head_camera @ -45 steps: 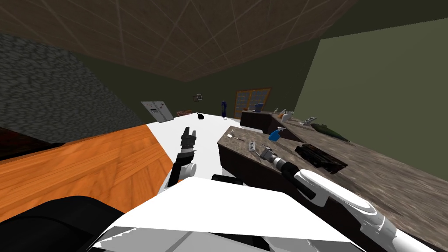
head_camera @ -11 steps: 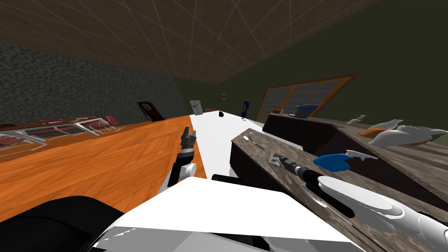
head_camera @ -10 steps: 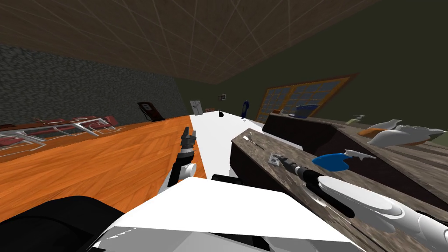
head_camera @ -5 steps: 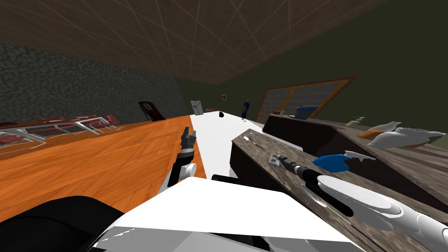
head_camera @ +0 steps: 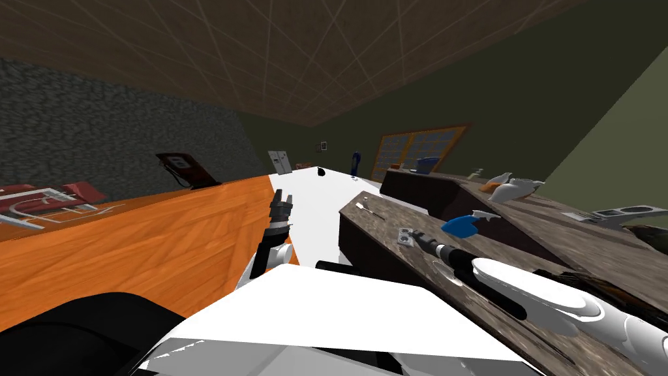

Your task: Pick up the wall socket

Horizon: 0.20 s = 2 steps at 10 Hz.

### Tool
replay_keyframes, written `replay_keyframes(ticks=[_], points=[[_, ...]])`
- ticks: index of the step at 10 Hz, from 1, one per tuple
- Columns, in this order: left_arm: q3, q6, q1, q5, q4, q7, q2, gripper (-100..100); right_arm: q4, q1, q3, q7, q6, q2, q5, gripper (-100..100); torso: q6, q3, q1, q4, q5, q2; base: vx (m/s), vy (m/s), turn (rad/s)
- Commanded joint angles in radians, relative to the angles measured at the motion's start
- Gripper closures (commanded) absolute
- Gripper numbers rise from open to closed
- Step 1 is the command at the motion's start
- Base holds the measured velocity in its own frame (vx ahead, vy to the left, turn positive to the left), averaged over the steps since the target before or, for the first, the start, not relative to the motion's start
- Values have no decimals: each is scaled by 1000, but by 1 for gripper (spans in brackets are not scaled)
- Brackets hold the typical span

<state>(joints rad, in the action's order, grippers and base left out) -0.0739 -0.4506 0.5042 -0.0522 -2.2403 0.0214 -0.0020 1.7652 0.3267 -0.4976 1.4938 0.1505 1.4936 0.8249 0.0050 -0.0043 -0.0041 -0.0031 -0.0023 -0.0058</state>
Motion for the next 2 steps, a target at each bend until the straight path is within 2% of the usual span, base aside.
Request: replay_keyframes(ticks=[1,2], points=[[0,0,0,0,0,0,0,0,0,0,0,0,0,0,0,100,0,0,0,0,0,0,17,22,-60],[0,0,0,0,0,0,0,0,1,1,2,4,-4,0,0,0,-1,1,0,0,0,2,0,0,0]])
